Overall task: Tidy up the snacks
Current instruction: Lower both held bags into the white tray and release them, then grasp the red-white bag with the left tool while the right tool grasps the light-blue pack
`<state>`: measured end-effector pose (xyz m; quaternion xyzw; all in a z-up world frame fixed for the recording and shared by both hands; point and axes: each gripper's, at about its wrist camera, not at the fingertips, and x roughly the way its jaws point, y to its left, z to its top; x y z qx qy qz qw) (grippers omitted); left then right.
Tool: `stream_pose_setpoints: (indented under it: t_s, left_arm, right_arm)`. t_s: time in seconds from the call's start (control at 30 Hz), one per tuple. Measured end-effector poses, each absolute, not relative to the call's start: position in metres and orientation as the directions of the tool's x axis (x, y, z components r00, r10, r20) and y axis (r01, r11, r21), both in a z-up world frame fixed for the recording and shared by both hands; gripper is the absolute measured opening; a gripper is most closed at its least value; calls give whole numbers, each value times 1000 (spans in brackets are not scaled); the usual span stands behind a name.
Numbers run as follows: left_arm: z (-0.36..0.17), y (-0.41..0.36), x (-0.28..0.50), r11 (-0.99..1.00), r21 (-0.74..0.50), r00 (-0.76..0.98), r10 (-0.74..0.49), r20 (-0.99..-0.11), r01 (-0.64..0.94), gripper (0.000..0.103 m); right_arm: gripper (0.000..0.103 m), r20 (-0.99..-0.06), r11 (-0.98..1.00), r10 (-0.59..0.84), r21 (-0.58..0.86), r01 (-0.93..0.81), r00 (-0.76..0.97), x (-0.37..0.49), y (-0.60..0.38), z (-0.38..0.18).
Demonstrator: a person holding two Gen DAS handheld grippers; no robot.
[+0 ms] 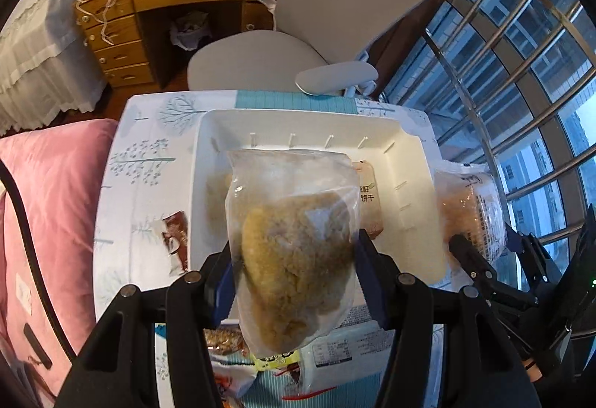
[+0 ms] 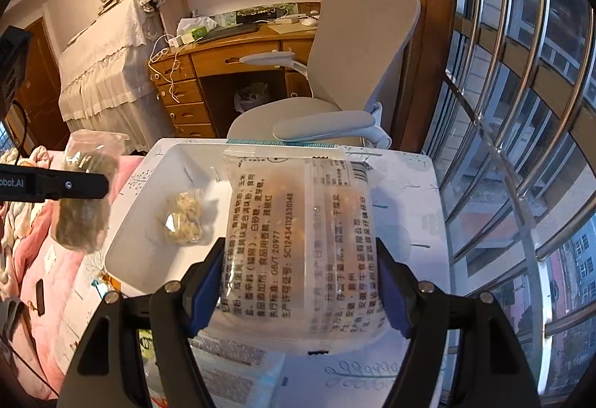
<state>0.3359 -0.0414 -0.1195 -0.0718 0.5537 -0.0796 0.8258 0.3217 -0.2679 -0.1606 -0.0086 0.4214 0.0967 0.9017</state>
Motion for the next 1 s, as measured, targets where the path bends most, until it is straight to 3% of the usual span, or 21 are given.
stream_pose_setpoints:
  t_s: [0.27,1.0]
  left_arm:
    - [-133,-52,348,970,-231,319,-244,-916,78,65]
    - [-134,-44,255,980,-184,343,-148,-927,-74,66]
  right_arm:
    - [76,-784,988,135,63,-139,606,334,-269,-169]
    - [76,-827,967,255,234,-104,501,278,-300,-177]
